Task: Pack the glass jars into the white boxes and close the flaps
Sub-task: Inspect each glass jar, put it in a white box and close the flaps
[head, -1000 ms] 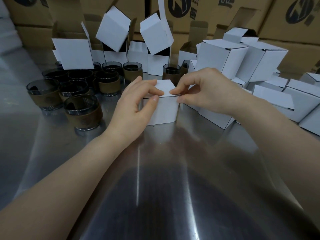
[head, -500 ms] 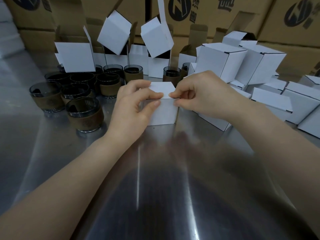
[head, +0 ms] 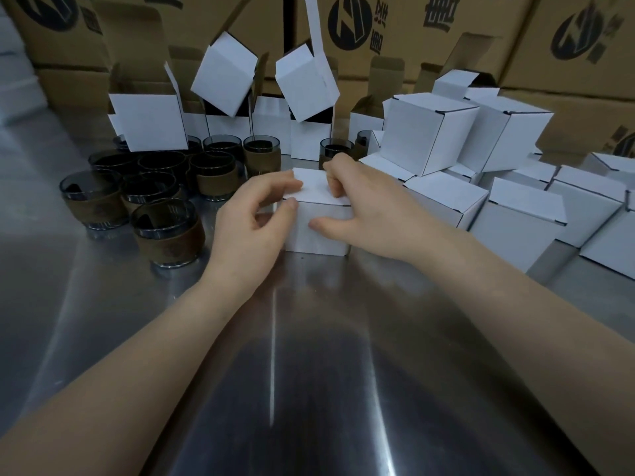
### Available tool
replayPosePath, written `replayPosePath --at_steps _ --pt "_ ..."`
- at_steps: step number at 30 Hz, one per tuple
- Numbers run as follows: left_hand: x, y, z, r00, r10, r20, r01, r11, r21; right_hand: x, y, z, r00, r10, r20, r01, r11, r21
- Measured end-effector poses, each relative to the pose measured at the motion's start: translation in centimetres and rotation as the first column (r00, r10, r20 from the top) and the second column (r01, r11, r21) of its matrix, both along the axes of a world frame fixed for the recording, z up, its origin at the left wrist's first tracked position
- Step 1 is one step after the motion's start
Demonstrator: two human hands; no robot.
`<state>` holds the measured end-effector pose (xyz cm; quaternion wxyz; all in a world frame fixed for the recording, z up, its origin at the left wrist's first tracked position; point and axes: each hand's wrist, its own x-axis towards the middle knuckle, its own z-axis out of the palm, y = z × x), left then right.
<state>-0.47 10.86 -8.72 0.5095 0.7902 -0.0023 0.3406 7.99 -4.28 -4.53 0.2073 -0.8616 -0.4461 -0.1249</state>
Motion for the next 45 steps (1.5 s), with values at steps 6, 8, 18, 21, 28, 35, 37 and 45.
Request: replayPosePath --at_steps 6,8,18,21,28,35,37,45 --pt "0.1 0.2 0.0 0.998 0.06 -0.013 -0.061 0.995 -0.074 -0.2 -0.1 0.2 0.999 -0.051 -0.004 0.051 0.998 -0.029" --pt "0.1 0.1 -0.1 0.997 0.069 -0.032 -0.071 0.994 -0.084 -0.1 -0.3 0.4 0.995 -0.096 0.038 0.099 0.991 -0.086" --pt "0.1 -0.1 -0.2 0.985 0.088 -0.146 -0.087 0.996 0.01 0.6 -0.8 1.1 0.953 -0.279 0.115 0.296 0.939 -0.176" --pt "0.1 -0.2 -0.2 0.986 0.078 -0.151 -0.07 0.996 0.056 0.7 -0.6 0.9 0.947 -0.3 0.112 0.317 0.929 -0.192" --pt "0.4 0.0 -0.5 0.987 0.063 -0.146 -0.049 0.994 0.097 1.7 -0.6 0.7 0.923 -0.345 0.173 0.375 0.908 -0.19" --pt "0.5 0.0 -0.6 0.988 0.059 -0.142 -0.038 0.989 0.144 2.8 -0.4 1.0 0.909 -0.399 0.118 0.416 0.884 -0.213" --pt "0.6 0.0 -0.6 0.989 0.06 -0.138 -0.038 0.987 0.155 2.9 -0.2 1.2 0.903 -0.416 0.104 0.429 0.877 -0.217" --pt "0.7 0.1 -0.8 0.989 0.069 -0.127 -0.045 0.982 0.185 2.9 1.6 1.9 0.881 -0.469 0.059 0.463 0.83 -0.309"
